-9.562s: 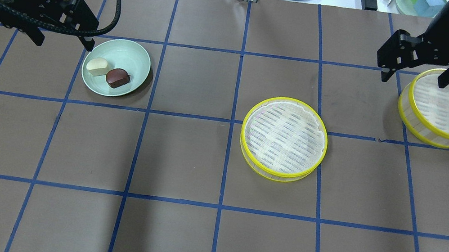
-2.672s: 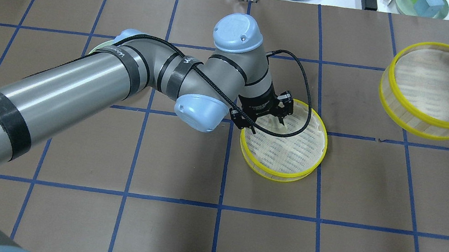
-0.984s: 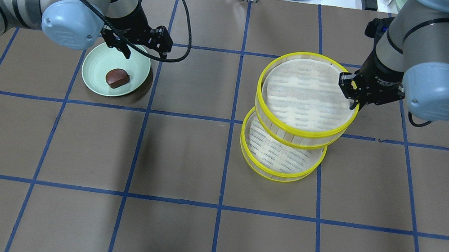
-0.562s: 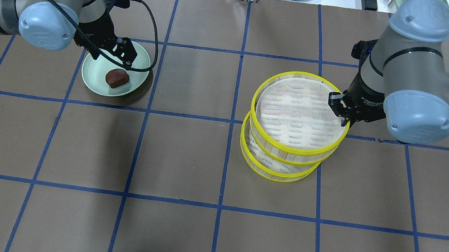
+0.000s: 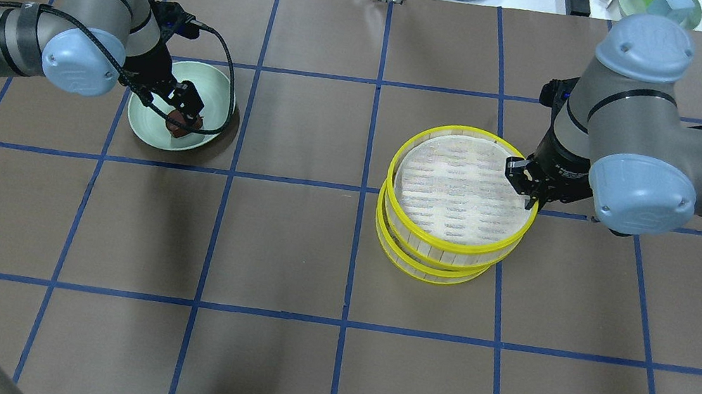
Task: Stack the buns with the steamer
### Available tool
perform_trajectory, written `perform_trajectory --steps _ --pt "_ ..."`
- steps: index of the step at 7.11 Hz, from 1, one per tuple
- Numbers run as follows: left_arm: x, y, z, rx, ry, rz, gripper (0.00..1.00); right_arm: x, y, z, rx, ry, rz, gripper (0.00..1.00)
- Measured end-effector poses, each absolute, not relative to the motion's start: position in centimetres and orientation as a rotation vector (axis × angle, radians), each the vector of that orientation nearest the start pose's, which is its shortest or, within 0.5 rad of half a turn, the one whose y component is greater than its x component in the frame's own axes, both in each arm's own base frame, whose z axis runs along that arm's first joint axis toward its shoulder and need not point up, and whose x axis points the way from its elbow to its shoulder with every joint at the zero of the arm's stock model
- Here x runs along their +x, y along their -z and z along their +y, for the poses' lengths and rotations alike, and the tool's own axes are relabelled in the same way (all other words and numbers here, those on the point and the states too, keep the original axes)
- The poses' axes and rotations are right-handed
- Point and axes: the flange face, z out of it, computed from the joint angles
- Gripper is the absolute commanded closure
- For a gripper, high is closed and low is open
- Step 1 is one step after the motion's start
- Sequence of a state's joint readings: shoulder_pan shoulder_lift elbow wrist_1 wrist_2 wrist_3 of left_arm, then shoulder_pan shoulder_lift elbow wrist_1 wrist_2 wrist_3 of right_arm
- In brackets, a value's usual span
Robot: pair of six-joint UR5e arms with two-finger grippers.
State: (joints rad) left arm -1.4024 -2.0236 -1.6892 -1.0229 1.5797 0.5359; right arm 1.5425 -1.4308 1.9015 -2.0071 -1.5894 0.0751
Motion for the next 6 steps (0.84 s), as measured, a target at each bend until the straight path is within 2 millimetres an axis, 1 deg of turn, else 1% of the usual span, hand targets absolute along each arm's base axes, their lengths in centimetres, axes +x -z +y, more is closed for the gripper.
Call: perform_trajectory --steps 1,3,4,5,6 --pt "-2.4 -22.0 -63.3 0.604 -0.017 3.084 0.05 11.7 -29.9 -51.0 0.158 -0.059 3.159 1.0" --pt "-2.4 -20.3 -63.8 0.627 -0.005 3.105 0.06 11.7 -29.9 -51.2 0.166 -0.054 3.157 1.0" --pt "-2.5 -19.5 -63.8 0.628 -0.019 3.118 0.23 11.8 -30.1 -51.3 0.17 -0.047 3.153 1.0" --pt "-2.5 -19.0 -63.7 0.63 -0.035 3.124 0.49 11.9 -30.1 -51.4 0.173 -0.048 3.151 1.0" --pt "-2.5 -18.7 -63.7 0.635 -0.044 3.124 0.91 11.9 -30.0 -51.4 0.179 -0.051 3.15 1.0"
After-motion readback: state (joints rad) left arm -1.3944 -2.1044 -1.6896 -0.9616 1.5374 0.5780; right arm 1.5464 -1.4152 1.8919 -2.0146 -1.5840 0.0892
